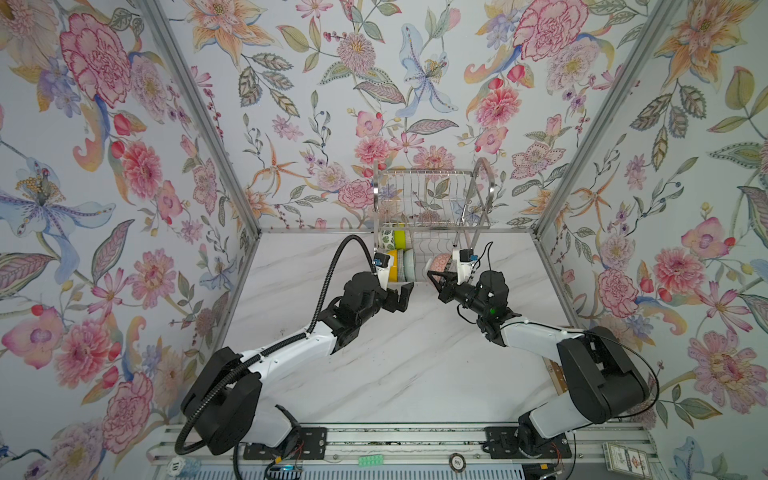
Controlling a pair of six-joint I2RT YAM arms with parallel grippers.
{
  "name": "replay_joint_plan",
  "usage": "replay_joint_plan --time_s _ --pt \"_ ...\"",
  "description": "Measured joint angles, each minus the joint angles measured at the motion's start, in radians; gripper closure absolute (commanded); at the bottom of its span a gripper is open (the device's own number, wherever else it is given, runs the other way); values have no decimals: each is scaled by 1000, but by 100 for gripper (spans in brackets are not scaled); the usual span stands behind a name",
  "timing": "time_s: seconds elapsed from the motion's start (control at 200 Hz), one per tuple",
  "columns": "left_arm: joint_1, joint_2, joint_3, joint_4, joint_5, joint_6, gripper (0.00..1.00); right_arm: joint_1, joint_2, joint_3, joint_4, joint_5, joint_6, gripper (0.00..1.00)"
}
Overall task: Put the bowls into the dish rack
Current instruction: 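Push the pink bowl into the rack beside the pale green bowl with the right gripper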
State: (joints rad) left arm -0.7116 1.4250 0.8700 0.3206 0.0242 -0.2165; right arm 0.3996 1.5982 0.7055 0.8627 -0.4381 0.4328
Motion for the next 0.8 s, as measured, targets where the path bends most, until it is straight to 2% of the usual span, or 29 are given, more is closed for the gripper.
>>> replay_joint_plan --time_s 0.165,0.425,0.801 --pt "9 9 0 3 3 -2 1 -13 127 61 82 -42 38 100" --pt "26 13 0 3 3 -2 1 -29 221 189 139 -87 84 100" --pt "28 48 1 2 33 -18 1 -117 446 249 364 -174 336 100"
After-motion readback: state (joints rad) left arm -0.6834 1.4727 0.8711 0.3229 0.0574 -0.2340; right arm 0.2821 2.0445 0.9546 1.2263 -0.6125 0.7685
